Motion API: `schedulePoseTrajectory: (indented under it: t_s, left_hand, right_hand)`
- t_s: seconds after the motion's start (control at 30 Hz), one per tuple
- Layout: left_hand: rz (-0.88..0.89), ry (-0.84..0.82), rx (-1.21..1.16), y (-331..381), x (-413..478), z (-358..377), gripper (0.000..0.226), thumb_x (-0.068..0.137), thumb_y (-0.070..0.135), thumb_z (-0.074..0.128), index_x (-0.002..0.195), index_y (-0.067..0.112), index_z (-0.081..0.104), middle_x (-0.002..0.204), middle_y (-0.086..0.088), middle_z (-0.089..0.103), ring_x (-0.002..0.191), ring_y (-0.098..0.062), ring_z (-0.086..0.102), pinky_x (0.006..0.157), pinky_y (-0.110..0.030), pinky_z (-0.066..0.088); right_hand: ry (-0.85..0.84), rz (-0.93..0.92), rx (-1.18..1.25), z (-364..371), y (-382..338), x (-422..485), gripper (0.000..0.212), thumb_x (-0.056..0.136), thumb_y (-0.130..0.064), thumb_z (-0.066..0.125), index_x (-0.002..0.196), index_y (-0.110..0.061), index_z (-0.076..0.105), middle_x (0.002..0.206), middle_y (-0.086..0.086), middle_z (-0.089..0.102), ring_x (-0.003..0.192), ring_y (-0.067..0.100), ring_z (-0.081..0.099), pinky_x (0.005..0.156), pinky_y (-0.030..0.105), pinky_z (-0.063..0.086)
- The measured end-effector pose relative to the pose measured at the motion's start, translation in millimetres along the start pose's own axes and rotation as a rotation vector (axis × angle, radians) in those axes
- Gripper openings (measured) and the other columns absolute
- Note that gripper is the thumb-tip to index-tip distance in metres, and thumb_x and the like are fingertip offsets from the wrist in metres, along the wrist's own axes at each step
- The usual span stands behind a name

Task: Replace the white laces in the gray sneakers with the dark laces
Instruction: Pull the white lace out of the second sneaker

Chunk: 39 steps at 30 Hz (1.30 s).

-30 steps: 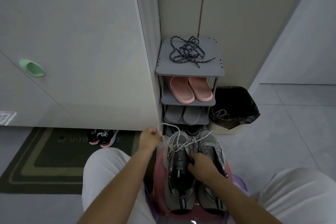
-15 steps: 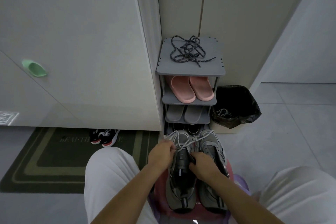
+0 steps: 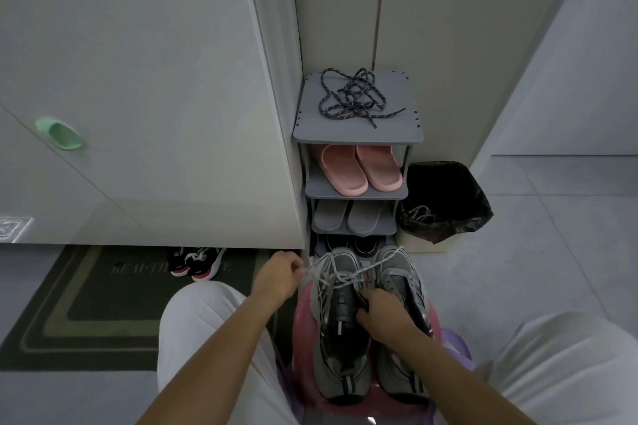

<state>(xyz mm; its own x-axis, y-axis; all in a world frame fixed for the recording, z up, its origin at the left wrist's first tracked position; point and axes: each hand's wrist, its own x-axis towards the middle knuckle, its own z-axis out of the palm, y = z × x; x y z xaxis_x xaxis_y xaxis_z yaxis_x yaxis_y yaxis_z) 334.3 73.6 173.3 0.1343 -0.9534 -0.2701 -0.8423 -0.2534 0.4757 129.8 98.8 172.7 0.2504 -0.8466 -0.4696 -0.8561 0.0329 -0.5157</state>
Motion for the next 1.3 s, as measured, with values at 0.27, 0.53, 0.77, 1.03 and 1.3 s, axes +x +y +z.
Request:
schedulePoseTrajectory:
  t_s: [0.27, 0.53, 0.77, 1.03, 1.3]
  left_hand:
    - [0.190, -0.097, 0.060, 18, -15, 26, 0.011, 0.091, 0.024, 0.056, 0.097, 0.019, 0.064, 0.107, 0.002, 0.060, 0.097, -0.016, 0.061, 0.082, -0.027, 0.048]
    - [0.115, 0.011, 0.183, 18, -7, 8, 0.015, 0.092, 0.017, 0.045, 0.082, 0.024, 0.054, 0.092, 0.003, 0.059, 0.078, -0.015, 0.054, 0.063, -0.026, 0.037]
    - [-0.053, 0.081, 0.086, 2, 3, -9, 0.014, 0.094, 0.015, 0.048, 0.088, 0.018, 0.060, 0.096, -0.003, 0.060, 0.080, -0.017, 0.057, 0.067, -0.030, 0.045]
    - [0.241, -0.063, 0.029, 24, -18, 28, 0.036, 0.093, 0.023, 0.053, 0.129, 0.021, 0.049, 0.125, -0.002, 0.053, 0.107, -0.020, 0.058, 0.087, -0.030, 0.046]
    - [0.018, -0.054, -0.084, 24, -15, 28, 0.020, 0.086, 0.026, 0.062, 0.075, 0.018, 0.047, 0.075, 0.004, 0.053, 0.076, -0.015, 0.051, 0.064, -0.026, 0.036]
  right_hand:
    - [0.002, -0.001, -0.012, -1, -1, -2, 0.017, 0.087, -0.016, 0.049, 0.098, -0.007, 0.057, 0.104, 0.014, 0.061, 0.098, 0.029, 0.059, 0.073, 0.028, 0.041]
    - [-0.016, 0.010, -0.005, -2, -2, -2, 0.004, 0.087, -0.014, 0.048, 0.089, -0.013, 0.051, 0.105, 0.015, 0.063, 0.097, 0.029, 0.059, 0.069, 0.025, 0.038]
    - [-0.014, 0.004, -0.009, -2, -3, -2, 0.009, 0.088, -0.014, 0.048, 0.092, -0.009, 0.055, 0.096, 0.013, 0.060, 0.089, 0.026, 0.057, 0.070, 0.025, 0.040]
    - [0.010, -0.005, 0.000, -1, -1, -2, 0.019, 0.086, -0.013, 0.048, 0.099, -0.005, 0.060, 0.104, 0.015, 0.064, 0.097, 0.029, 0.060, 0.075, 0.029, 0.045]
    - [0.022, 0.003, -0.023, 1, 0, -1, 0.023, 0.087, -0.015, 0.048, 0.104, -0.004, 0.059, 0.107, 0.014, 0.064, 0.100, 0.029, 0.059, 0.079, 0.030, 0.046]
